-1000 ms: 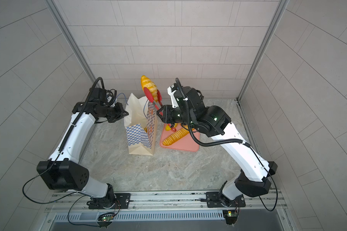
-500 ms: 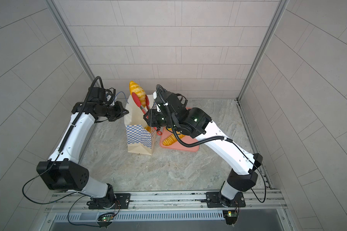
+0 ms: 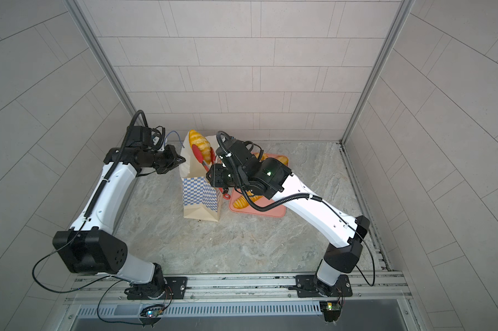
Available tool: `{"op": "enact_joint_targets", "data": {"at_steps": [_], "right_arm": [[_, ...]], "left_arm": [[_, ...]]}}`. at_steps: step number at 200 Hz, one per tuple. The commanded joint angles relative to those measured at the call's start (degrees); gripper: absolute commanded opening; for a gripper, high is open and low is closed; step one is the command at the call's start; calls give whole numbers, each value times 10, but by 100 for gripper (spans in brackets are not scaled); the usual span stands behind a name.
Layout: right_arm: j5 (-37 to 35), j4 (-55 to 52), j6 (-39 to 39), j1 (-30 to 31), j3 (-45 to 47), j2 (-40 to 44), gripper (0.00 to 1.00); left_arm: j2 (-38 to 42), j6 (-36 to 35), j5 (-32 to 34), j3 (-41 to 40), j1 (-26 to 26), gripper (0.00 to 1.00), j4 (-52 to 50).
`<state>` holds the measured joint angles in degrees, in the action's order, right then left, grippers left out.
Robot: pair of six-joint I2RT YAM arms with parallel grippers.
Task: Pack bread into a paper bag
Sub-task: Place the bread in the paper bag.
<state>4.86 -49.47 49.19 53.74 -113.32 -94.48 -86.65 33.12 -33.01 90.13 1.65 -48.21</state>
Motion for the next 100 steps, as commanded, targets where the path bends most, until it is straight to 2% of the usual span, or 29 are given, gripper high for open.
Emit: {"op": "enact_joint_targets", "data": {"at_steps": [1, 100], "right_arm": [[-10, 21, 13, 3, -2, -3, 44], [-13, 11, 2, 2, 0, -7, 59]], "left_arm": [[20, 5, -15, -6, 4, 0, 20], [34, 13, -16, -33, 5, 0, 33]]}}
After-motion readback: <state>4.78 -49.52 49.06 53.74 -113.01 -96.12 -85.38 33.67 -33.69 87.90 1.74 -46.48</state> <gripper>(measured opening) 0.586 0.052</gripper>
